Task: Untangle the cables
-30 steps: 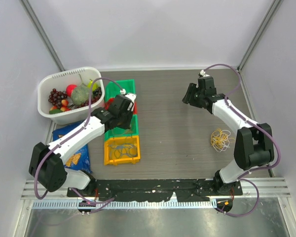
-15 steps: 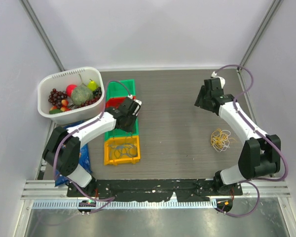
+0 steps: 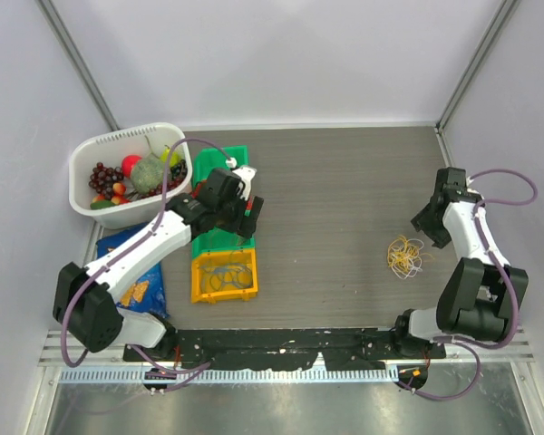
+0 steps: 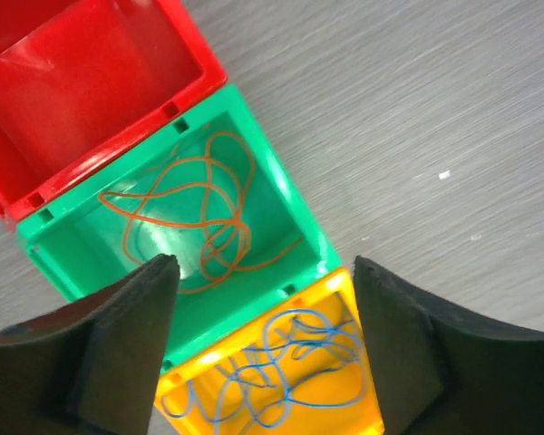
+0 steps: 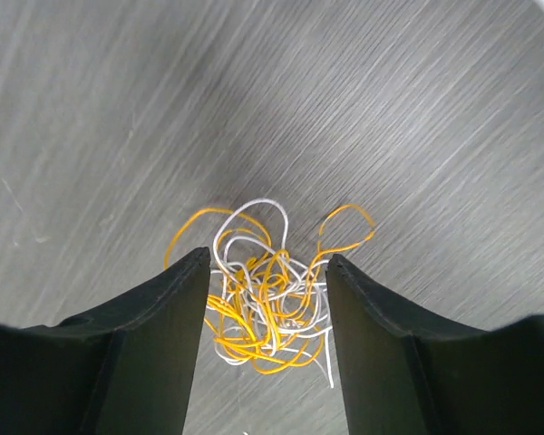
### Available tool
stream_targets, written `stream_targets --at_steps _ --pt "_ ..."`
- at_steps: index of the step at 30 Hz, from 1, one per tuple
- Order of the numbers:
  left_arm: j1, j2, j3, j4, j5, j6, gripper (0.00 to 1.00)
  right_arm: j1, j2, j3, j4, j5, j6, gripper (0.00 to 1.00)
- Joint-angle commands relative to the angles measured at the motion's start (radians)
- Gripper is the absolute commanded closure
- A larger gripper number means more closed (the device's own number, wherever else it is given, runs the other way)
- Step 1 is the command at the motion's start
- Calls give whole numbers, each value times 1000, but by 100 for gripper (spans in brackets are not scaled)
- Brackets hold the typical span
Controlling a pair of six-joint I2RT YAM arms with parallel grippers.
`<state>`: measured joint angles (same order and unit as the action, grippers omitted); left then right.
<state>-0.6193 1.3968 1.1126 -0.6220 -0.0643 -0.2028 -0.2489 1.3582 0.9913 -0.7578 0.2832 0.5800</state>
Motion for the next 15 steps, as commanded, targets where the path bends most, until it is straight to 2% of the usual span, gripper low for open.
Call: stream_targets --at_steps 1,4,9,10,13,15 --pt "6 -74 75 13 103 -4 8 8 111 -25 -11 -204 -40 44" --pt "4 -96 87 50 132 -15 7 86 191 -60 102 -461 -95 51" --pt "6 -78 127 97 184 -10 13 399 295 -11 302 -711 -37 51" --pt "6 -71 134 105 192 -15 15 427 317 6 369 -736 2 51" --pt "6 -33 145 122 211 -26 19 534 389 137 400 -769 27 51" --pt "6 -16 145 126 247 -29 23 540 397 164 429 -774 60 50"
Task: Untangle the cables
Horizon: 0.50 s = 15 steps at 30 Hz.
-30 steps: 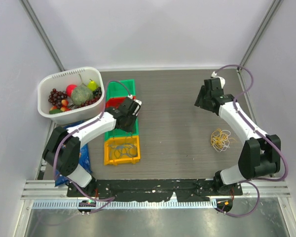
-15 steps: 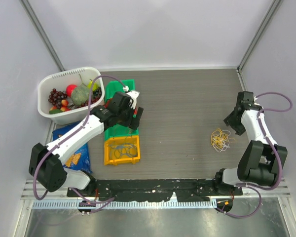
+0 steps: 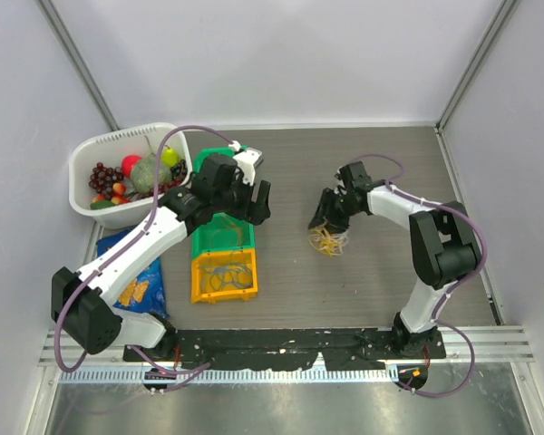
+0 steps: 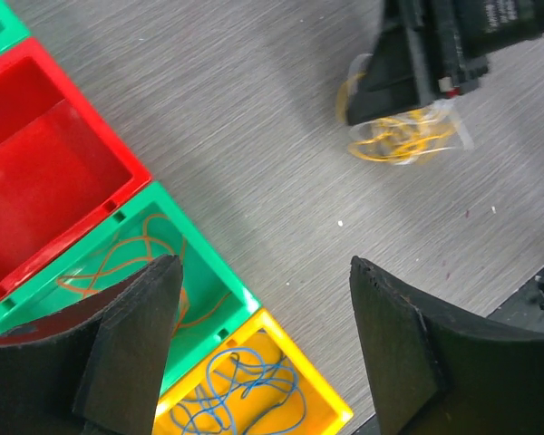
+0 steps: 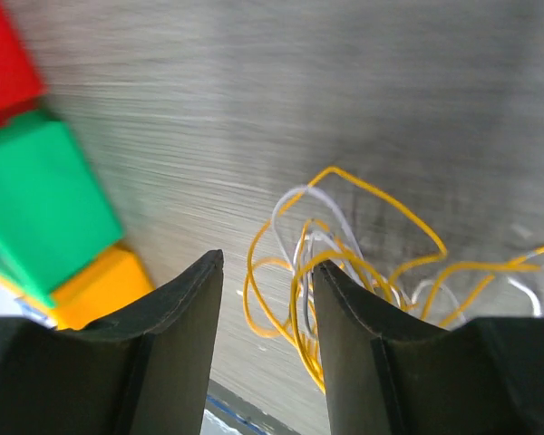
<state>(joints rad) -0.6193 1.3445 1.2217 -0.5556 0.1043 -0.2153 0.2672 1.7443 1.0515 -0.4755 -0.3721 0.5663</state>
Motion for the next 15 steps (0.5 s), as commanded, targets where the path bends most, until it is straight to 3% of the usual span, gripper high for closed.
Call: stream_targets --at_steps 1,5,10,14,15 --pt "3 44 33 65 99 -16 24 23 8 107 149 -107 73 50" --pt "-6 85 16 98 172 -16 24 23 -40 113 86 -76 -20 46" --pt "-71 168 35 129 163 11 21 21 -111 76 40 -5 -91 44" --pt "-120 260 67 184 121 44 35 12 -97 64 28 15 -121 47" --pt "-125 283 82 189 120 40 40 13 -79 70 28 -14 -128 53"
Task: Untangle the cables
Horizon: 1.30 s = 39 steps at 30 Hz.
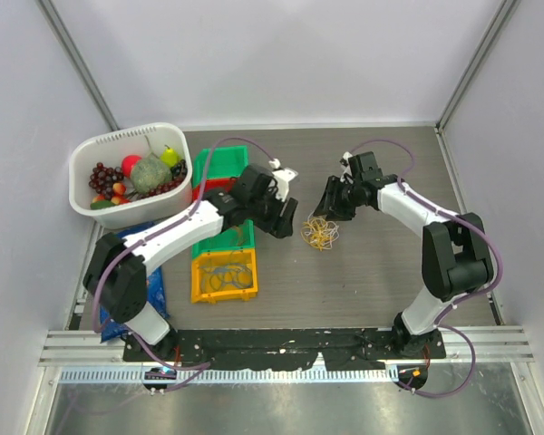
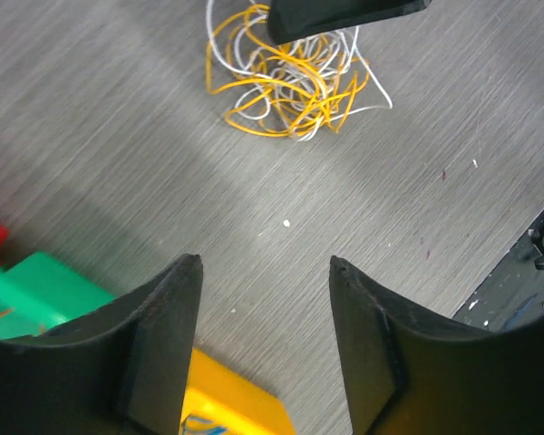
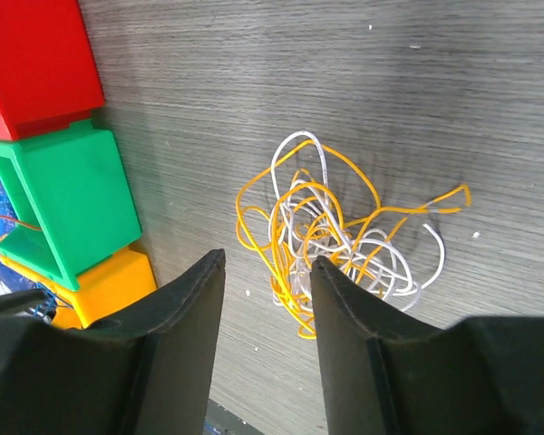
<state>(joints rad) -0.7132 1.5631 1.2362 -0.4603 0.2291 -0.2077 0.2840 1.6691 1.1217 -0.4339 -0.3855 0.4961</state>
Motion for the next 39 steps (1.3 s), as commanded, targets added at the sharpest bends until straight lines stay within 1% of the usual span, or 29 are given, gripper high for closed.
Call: stream_targets --at_steps 1,2,3,6,10,13,17,18,21,22,23,24,25,27,29,32,33,34,35,36,37,39 --pt "-34 101 84 94 -5 28 44 -3 4 1 -5 -13 -59 56" --pt "-35 126 104 94 -7 22 49 0 15 0 1 -30 -59 60" --pt "-35 153 124 94 -11 13 51 1 15 -2 24 -41 -56 62" --pt "-35 215 161 101 -16 5 55 4 9 -10 60 -41 -51 64" --pt "-37 256 216 77 -8 -7 56 4 44 -16 72 -50 -39 67" --pt "-35 250 215 87 13 -30 55 23 46 -51 119 -72 -24 69" --pt "-37 230 210 69 30 -53 54 35 58 -45 119 -53 -21 71" --pt "-35 221 209 61 33 -55 54 35 63 -40 119 -64 -22 75" --pt "-37 195 210 32 38 -50 53 35 54 -13 101 -49 -19 83" --pt "-37 180 207 26 35 -45 53 38 46 7 72 -27 -24 89" --pt "-35 169 204 20 30 -41 52 38 43 18 52 -17 -33 91" --pt "-35 158 203 14 26 -35 50 37 32 47 2 11 -36 96" --pt "-35 150 203 8 19 -27 47 38 26 64 -47 26 -48 98" --pt "-34 134 209 -1 26 -16 41 37 -8 107 -103 33 -57 99" --pt "-34 120 218 8 51 -12 35 37 -49 136 -118 5 -62 99" --pt "-32 115 239 34 94 -21 34 35 -101 150 -108 -42 -53 99" --pt "-31 118 255 35 99 -24 34 35 -118 156 -98 -79 -47 99" --pt "-29 118 267 37 102 -30 37 37 -124 162 -95 -93 -44 99" --pt "-23 115 278 40 102 -38 43 35 -137 165 -85 -119 -38 99" --pt "-16 107 282 48 101 -44 47 35 -141 173 -83 -134 -37 99" --pt "-8 98 282 58 95 -51 49 35 -152 173 -68 -156 -34 99" --pt "7 83 282 75 78 -59 49 35 -163 168 -34 -193 -21 99"
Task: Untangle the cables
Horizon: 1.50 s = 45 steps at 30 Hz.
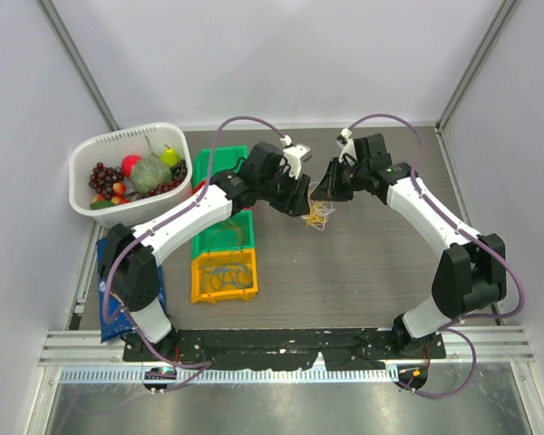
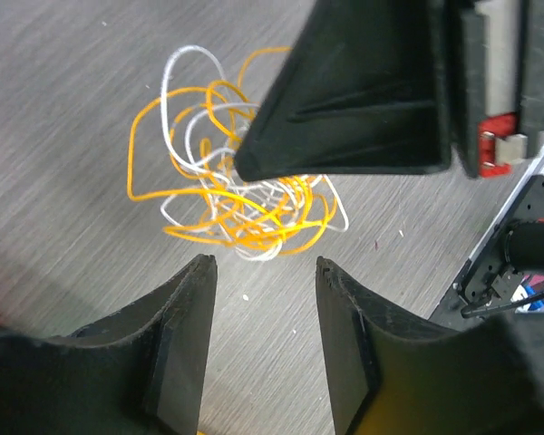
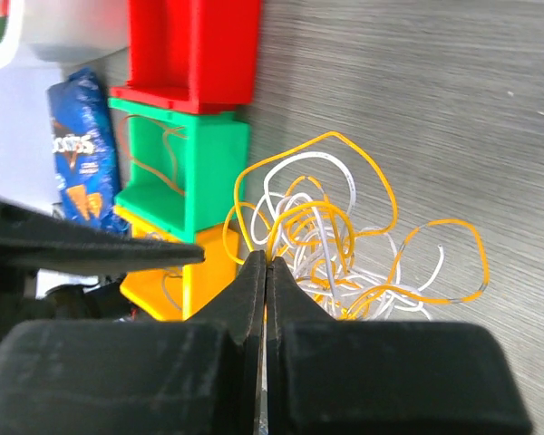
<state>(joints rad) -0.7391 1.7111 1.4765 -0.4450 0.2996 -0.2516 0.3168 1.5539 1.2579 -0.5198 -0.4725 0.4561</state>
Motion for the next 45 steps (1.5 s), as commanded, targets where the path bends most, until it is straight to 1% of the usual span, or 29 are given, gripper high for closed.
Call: stream_targets --at_steps 1,2,5,8,10,13,17,21,23,27,29,34,35,37,39,41,45 --pt "40 -71 47 58 0 -18 48 1 -49 32 64 -126 33 99" --pt "46 -73 53 54 -5 -18 46 1 -52 29 82 -135 42 99" --pt "46 -76 67 34 -30 -17 46 1 -51 24 112 -159 70 99" --pt "47 -79 58 29 -79 -21 51 -1 -51 18 130 -173 81 99" --pt "47 -76 53 28 -99 -14 52 1 -52 15 142 -186 90 99" --pt "50 -56 71 8 -70 -2 52 2 -48 15 145 -196 92 99" --pt "50 -44 79 34 9 -11 45 1 -49 14 155 -210 95 99" --pt "50 -24 90 22 41 -18 45 1 -55 9 161 -212 98 99" --pt "50 -15 90 12 55 -18 48 1 -55 6 167 -212 104 99" --pt "50 -11 85 6 70 -18 60 1 -61 3 175 -210 110 99" --pt "50 -11 85 2 70 -15 62 1 -63 5 179 -210 115 99" --pt "49 -18 84 -9 67 -6 70 1 -64 3 185 -213 118 99" --pt "49 -16 82 -11 62 -5 70 1 -64 1 185 -215 116 99" --pt "50 -18 79 -15 47 -3 66 1 -69 -3 193 -219 119 99" --pt "50 -24 80 -18 38 -5 55 1 -71 -8 201 -224 125 99" --pt "50 -41 87 -15 27 -20 50 2 -74 -12 201 -232 124 99" --pt "81 -82 102 5 15 -101 42 -1 -84 -26 211 -245 118 99"
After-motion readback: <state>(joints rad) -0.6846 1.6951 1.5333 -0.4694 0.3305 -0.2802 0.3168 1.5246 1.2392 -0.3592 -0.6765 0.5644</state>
